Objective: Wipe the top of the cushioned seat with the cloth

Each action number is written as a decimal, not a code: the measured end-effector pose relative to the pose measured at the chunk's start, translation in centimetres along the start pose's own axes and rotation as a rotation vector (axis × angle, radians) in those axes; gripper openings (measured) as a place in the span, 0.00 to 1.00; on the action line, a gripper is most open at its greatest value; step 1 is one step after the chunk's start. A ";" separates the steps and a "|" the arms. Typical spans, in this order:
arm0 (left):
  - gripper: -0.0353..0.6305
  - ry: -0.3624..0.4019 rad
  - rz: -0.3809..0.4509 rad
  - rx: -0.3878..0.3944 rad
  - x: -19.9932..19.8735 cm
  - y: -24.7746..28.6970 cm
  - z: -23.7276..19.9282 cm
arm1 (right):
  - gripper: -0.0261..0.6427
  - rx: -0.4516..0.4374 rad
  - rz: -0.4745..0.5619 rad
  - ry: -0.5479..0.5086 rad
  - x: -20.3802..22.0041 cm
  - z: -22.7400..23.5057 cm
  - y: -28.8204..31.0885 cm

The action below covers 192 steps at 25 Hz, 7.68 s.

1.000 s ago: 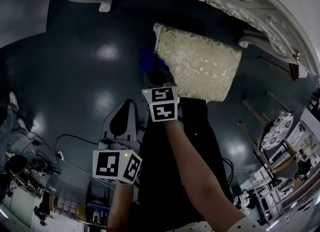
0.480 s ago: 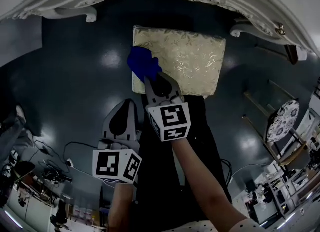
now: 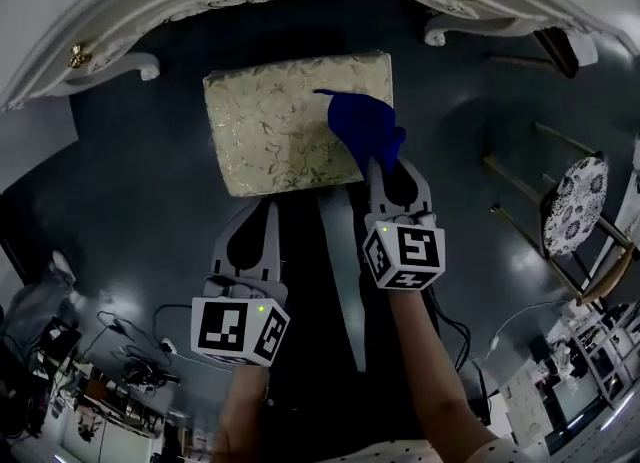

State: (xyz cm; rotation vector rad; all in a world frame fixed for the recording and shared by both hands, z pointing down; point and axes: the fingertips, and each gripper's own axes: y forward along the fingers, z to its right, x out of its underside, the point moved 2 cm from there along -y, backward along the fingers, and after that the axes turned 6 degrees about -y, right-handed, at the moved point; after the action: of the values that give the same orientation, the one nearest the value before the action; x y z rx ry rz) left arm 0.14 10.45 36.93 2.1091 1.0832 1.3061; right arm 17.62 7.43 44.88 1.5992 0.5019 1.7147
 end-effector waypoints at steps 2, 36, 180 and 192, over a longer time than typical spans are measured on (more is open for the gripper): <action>0.05 0.020 -0.016 0.015 0.3 0.6 1.4 | 0.13 0.056 -0.012 0.012 1.1 3.1 -0.2; 0.05 0.042 -0.076 0.082 -0.9 0.3 -2.4 | 0.13 0.203 -0.202 -0.094 8.9 1.9 3.2; 0.05 0.041 0.302 0.183 -21.8 -12.6 3.6 | 0.13 -0.150 0.125 -0.074 -17.8 -13.8 -10.6; 0.05 0.227 0.436 0.291 -26.4 -20.7 10.5 | 0.13 -0.055 0.371 -0.072 -27.9 -12.3 -23.8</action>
State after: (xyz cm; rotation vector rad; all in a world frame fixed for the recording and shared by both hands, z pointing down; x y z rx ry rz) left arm -5.33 2.26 3.16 2.5671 0.9810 1.7090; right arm 10.46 5.25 6.92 1.7896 0.1239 1.9100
